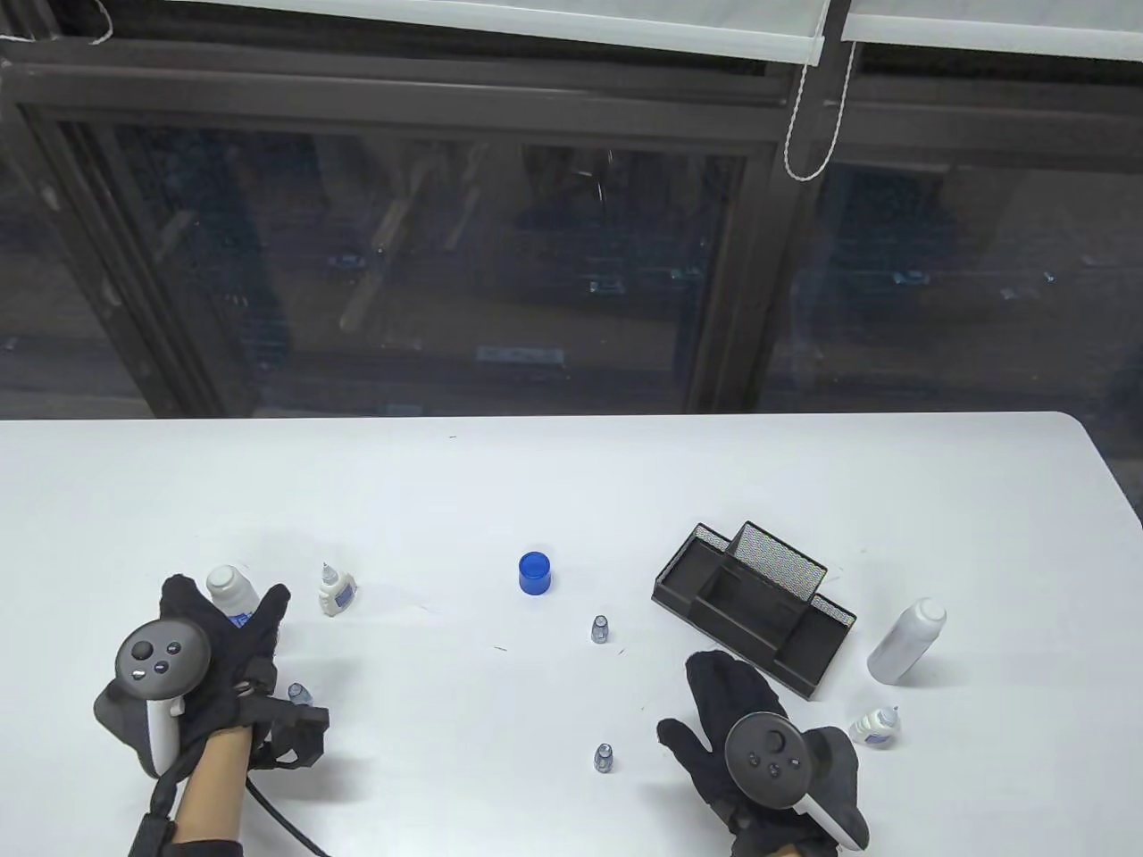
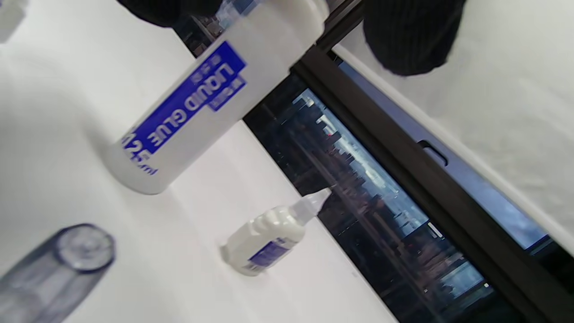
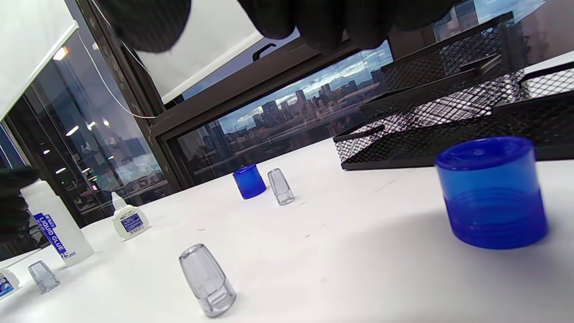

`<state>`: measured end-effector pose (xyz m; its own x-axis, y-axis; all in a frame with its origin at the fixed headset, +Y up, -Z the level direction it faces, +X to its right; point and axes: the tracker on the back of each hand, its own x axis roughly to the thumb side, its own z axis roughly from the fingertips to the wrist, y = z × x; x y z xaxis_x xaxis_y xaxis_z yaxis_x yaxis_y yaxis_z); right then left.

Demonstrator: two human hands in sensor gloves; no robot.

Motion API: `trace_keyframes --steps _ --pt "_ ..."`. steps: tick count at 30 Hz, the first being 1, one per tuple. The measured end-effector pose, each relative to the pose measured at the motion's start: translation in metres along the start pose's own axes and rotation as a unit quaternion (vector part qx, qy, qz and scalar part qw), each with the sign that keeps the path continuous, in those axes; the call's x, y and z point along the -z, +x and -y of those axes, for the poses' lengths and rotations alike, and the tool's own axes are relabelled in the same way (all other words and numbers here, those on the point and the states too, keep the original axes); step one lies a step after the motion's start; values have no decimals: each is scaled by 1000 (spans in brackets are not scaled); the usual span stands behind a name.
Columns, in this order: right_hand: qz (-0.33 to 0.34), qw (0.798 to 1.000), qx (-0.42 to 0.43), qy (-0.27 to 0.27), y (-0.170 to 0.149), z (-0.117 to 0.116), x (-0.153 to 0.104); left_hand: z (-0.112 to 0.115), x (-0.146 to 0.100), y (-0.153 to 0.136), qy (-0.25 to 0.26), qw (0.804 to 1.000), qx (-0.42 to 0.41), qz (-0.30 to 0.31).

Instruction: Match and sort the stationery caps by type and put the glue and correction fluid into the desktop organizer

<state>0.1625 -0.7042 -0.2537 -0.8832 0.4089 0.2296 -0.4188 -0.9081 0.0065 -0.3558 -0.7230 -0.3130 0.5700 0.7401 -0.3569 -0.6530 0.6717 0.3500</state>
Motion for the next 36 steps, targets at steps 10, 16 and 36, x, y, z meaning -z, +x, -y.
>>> trace_keyframes --steps 10,16,36 --pt "2 1000 1 8 0 0 1 14 22 -16 -3 998 -19 -67" --pt "-1 1000 0 11 0 0 1 11 29 -14 -5 998 3 -62" --pt "-45 998 39 -9 -21 15 1 26 -118 146 -100 934 -21 343"
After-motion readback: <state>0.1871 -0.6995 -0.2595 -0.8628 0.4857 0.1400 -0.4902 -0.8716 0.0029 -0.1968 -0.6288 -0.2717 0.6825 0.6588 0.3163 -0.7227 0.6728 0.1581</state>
